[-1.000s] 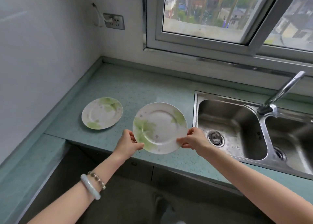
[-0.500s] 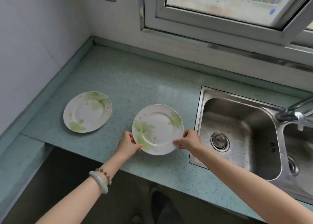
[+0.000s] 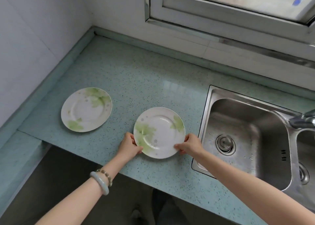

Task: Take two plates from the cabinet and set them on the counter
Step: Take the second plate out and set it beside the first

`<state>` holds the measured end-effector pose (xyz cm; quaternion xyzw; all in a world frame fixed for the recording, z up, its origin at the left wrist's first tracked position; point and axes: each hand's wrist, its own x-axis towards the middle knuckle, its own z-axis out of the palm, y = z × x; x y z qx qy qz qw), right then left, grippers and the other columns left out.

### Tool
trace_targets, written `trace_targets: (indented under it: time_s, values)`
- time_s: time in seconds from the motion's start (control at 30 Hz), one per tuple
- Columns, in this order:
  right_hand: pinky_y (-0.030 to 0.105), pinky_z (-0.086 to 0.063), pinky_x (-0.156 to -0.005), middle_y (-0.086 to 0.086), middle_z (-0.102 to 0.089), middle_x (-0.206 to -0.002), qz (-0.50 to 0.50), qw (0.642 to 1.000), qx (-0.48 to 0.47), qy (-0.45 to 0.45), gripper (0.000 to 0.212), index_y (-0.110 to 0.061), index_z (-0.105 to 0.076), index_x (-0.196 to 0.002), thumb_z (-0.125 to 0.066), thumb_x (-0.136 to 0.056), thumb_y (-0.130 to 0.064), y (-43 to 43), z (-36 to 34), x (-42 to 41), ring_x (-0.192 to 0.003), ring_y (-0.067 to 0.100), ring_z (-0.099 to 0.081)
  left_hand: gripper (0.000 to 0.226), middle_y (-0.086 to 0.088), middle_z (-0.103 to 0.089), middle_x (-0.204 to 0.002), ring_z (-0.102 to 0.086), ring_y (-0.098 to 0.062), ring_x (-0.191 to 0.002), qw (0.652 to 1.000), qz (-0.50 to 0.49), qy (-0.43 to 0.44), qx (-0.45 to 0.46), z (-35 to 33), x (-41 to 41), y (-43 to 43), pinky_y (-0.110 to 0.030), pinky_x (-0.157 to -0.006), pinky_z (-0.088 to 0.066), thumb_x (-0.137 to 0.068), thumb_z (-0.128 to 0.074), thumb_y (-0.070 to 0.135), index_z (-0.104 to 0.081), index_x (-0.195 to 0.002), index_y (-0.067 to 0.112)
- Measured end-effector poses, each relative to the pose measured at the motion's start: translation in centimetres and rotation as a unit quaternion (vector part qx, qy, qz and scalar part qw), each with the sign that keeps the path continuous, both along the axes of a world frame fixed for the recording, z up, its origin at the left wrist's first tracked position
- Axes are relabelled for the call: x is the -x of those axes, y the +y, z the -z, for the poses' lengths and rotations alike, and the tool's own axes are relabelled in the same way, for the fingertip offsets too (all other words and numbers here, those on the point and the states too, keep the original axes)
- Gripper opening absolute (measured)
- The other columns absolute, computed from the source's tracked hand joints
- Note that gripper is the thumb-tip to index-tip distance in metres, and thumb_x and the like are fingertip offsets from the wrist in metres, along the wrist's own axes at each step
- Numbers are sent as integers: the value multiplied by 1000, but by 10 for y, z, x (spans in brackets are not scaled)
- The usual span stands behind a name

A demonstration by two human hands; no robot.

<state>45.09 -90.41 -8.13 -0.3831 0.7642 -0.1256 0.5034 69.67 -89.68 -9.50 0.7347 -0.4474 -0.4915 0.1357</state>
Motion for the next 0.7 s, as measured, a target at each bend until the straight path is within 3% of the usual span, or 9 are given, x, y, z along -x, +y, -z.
trace_targets:
  time_s: [0.1, 0.2, 0.4, 0.57, 0.63, 0.7]
  values:
    - [28, -56, -51, 10, -64, -85, -12, 1000, 2, 10, 41, -11, -48, -77, -85, -62, -10, -1, 1, 0, -66, 22, -66, 41, -4, -63, -91, -69, -12, -71, 1000, -4, 0, -4, 4, -1, 1, -20, -56, -53, -76, -74, 5, -42, -99, 14]
    - [33, -59, -55, 7, -63, -79, -14, 1000, -2, 16, 42, -13, -45, -72, -86, -61, -9, -1, 2, 1, -66, 23, -67, 41, -4, -64, -89, -69, -13, -71, 1000, -1, -8, -7, 7, 0, 2, -26, -62, -58, -75, -75, 5, -42, -97, 15]
    - [32, -60, -53, 9, -65, -81, -23, 1000, -6, 10, 42, -13, -46, -72, -87, -60, -9, -3, 2, 2, -65, 23, -69, 40, -3, -64, -88, -68, -10, -69, 1000, 5, -23, 2, 9, -1, 1, -20, -56, -53, -75, -77, 7, -43, -94, 17]
    - [31, -58, -48, 9, -65, -79, -44, 999, -1, 13, 39, -12, -47, -69, -86, -62, -13, -3, 1, 4, -58, 22, -67, 39, -1, -64, -87, -68, -11, -71, 998, 29, -54, 11, 7, -3, 2, -30, -65, -58, -74, -78, 15, -45, -95, 18]
    - [30, -56, -47, 6, -62, -66, -76, 996, -5, 37, 39, -13, -46, -60, -82, -69, -24, -5, -5, 7, -54, 23, -66, 43, 3, -60, -89, -63, -9, -74, 994, 61, -85, 20, 5, -6, 3, -30, -64, -55, -74, -78, 25, -45, -99, 18]
    - [26, -45, -43, 1, -48, -46, -135, 986, 2, 94, 48, -17, -39, -50, -73, -77, -38, -11, -15, 12, -47, 23, -62, 53, 5, -55, -93, -56, -7, -79, 991, 76, -111, 24, 3, -9, 4, -25, -61, -45, -73, -77, 35, -42, -110, 17]
